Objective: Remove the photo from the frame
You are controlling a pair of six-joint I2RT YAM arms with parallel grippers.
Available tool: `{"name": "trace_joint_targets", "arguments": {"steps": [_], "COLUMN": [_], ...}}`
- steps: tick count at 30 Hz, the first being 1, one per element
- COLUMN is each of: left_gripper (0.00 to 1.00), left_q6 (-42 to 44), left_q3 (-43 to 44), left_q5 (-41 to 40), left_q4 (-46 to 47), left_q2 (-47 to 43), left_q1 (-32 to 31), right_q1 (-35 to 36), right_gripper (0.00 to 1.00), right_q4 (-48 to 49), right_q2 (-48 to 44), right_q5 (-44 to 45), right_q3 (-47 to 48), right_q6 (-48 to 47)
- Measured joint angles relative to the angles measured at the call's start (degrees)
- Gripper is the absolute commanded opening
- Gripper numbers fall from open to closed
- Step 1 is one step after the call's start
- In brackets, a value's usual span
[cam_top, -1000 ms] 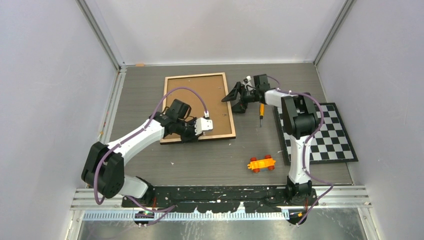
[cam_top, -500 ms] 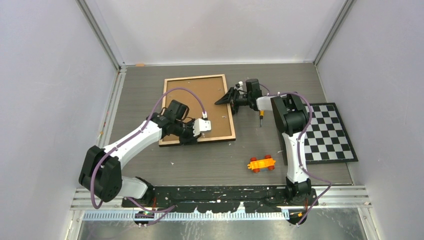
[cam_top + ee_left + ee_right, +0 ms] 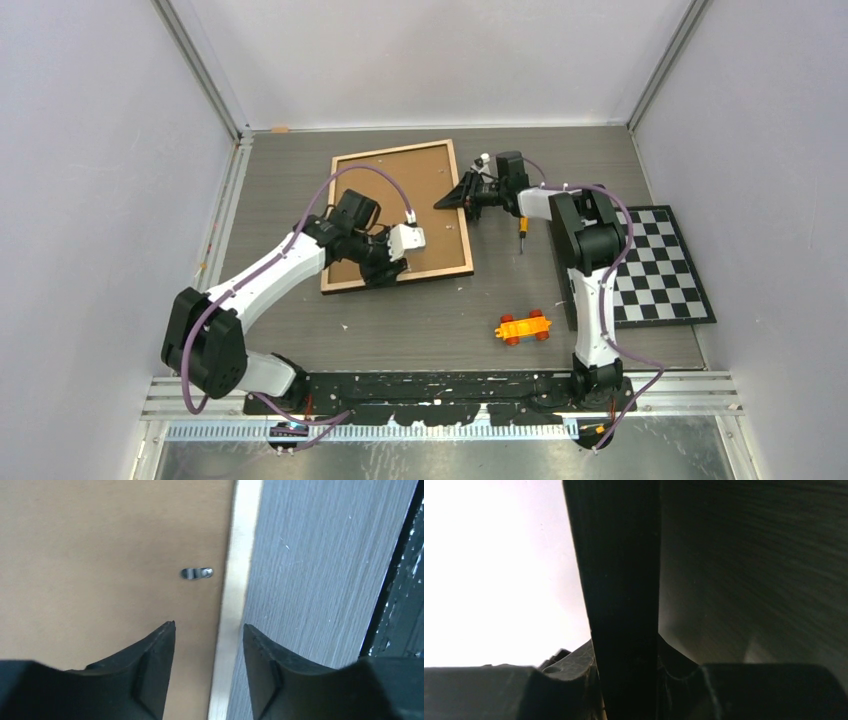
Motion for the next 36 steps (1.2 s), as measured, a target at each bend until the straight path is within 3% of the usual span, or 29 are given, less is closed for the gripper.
{"name": "trace_joint_targets", "arguments": {"steps": [3, 4, 10, 19, 29, 36], "left_gripper": [0.95, 0.99, 1.0, 1.0, 1.0, 1.0], "left_q6": [-2.9, -4.0, -11.2, -26.7, -44.3, -54.1], "left_q3": [2.3, 2.9, 5.4, 12.7, 10.7, 9.1], "left_q5": [-0.7, -0.8, -0.8, 0.2, -0.8, -0.5], "left_q4": [-0.2, -0.2, -0.3, 3.9, 11.7, 15.6], "left_q2": [0.0, 0.0, 0.0, 1.3, 3.6, 5.3], "left_q1": [0.7, 0.9, 3.3, 13.8, 24.3, 31.7], "right_q1": [-0.2, -0.2, -0.2, -0.5, 1.0, 7.5], "right_gripper": [0.01, 0.01, 0.01, 0.01, 0.0, 0.01], "right_q4": [-9.0, -11.9, -28.3, -55.4, -76.8, -86.0], "right_q2": [-2.8, -3.6, -8.0, -9.2, -9.2, -8.2], "right_q5": [1.3, 1.7, 6.0, 15.8, 26.4, 35.2], "right_q3": [2.6, 3.9, 11.0, 28.7, 48.9, 66.1], "right_q6": [-6.7, -8.8, -19.5, -33.6, -45.3, -55.0]}}
